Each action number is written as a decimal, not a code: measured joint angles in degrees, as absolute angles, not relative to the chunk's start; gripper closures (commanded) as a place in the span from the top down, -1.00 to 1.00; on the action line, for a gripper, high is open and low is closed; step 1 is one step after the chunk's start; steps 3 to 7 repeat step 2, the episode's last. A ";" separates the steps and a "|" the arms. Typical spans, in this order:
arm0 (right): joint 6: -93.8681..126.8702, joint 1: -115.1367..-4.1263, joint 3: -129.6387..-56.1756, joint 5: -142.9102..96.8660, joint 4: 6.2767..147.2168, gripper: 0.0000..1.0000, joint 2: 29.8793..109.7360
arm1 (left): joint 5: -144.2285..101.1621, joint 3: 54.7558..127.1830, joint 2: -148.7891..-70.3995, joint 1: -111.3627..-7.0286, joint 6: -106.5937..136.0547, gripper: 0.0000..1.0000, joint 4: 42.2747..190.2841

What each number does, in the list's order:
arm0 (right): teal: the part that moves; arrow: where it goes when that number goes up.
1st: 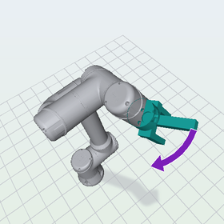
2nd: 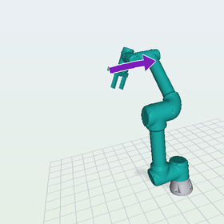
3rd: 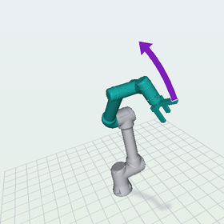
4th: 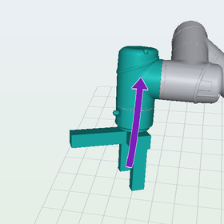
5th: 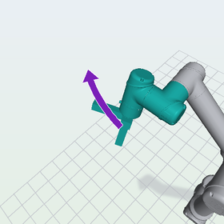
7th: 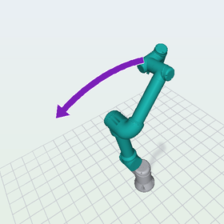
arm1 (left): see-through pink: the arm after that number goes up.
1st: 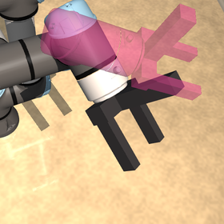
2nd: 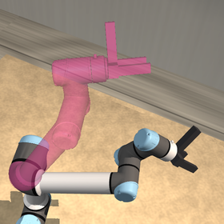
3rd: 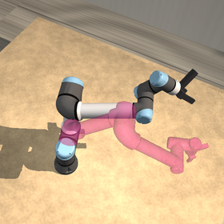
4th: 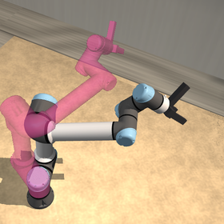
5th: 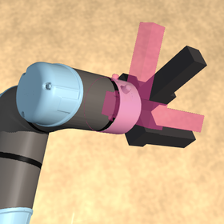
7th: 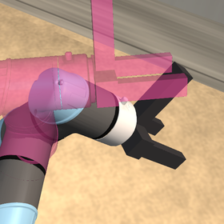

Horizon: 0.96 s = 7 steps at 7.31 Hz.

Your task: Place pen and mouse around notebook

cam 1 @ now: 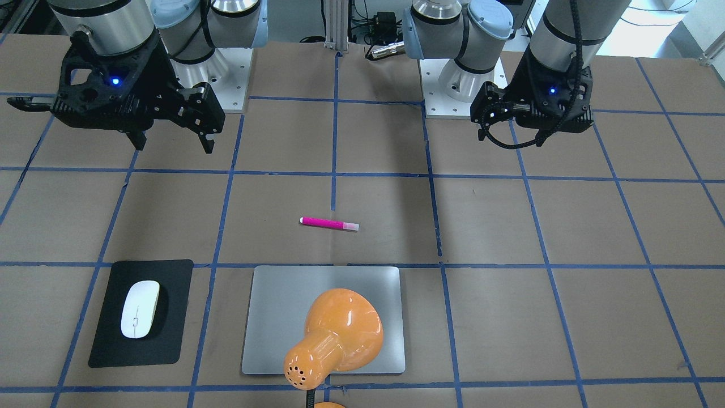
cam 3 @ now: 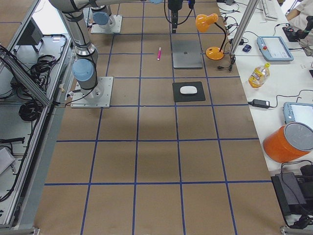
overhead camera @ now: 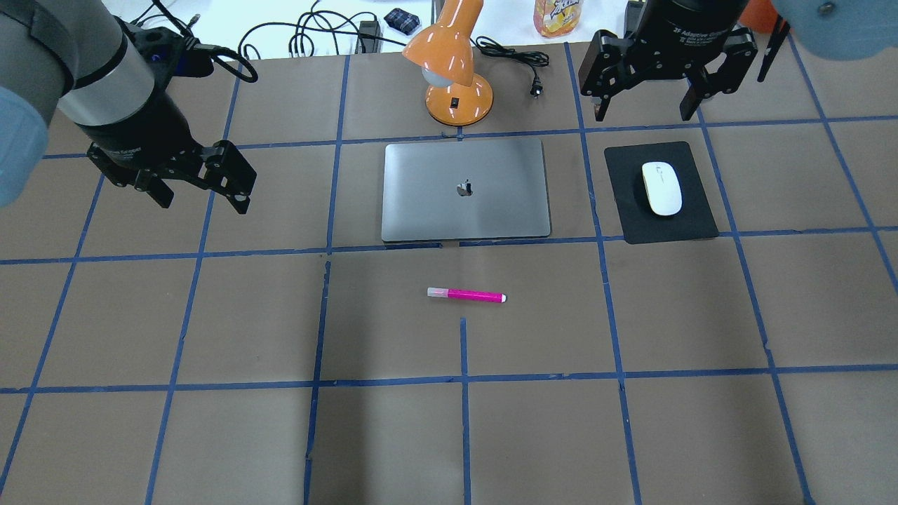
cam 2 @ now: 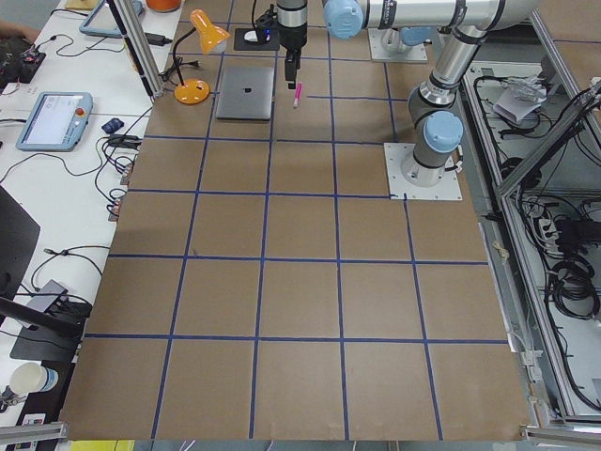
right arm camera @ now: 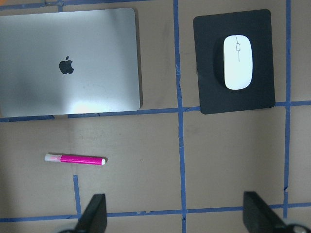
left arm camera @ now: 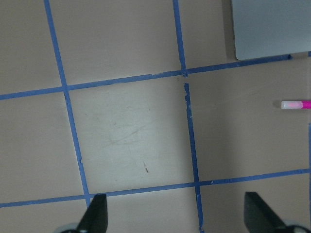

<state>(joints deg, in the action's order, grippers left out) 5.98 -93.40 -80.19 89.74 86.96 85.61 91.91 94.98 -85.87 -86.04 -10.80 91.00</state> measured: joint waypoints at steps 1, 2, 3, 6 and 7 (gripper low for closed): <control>5.98 -93.37 -80.18 89.74 86.95 1.00 85.61 | 91.82 95.39 -85.38 -86.04 -10.70 1.00 91.07; 5.98 -93.35 -80.16 89.74 86.93 1.00 85.60 | 91.82 95.61 -85.02 -86.08 -10.68 1.00 91.07; 5.98 -93.35 -80.16 89.74 86.93 1.00 85.60 | 91.82 95.61 -85.02 -86.08 -10.68 1.00 91.07; 5.98 -93.35 -80.16 89.74 86.93 1.00 85.60 | 91.82 95.61 -85.02 -86.08 -10.68 1.00 91.07; 5.98 -93.35 -80.16 89.74 86.93 1.00 85.60 | 91.82 95.61 -85.02 -86.08 -10.68 1.00 91.07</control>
